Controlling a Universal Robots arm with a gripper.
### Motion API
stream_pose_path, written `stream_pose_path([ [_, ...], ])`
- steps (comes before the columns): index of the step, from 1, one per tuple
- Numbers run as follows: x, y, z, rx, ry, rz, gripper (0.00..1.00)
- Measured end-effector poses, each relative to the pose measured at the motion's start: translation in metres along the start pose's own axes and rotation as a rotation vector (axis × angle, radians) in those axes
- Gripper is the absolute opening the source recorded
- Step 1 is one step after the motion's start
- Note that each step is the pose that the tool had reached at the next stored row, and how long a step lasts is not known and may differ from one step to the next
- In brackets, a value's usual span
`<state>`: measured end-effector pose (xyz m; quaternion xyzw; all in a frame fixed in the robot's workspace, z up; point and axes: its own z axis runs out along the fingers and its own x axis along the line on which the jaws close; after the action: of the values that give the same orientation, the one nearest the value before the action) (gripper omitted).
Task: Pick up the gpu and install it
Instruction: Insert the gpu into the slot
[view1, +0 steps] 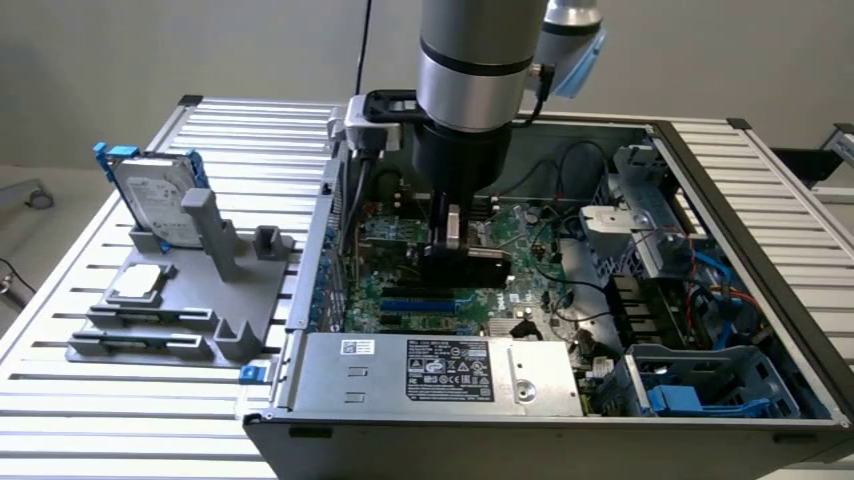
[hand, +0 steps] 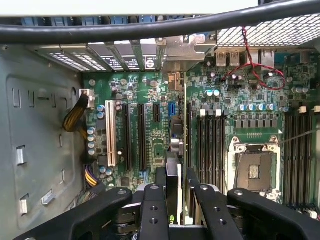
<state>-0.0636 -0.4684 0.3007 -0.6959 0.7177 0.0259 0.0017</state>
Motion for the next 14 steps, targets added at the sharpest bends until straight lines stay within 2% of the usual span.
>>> stream_pose_path([
  [9, 0.001, 0.0019, 0.0137, -0.0014, 0.0020, -0.006, 0.26],
  [14, 0.001, 0.0051, 0.0175, -0.0020, 0.0054, -0.017, 0.26],
])
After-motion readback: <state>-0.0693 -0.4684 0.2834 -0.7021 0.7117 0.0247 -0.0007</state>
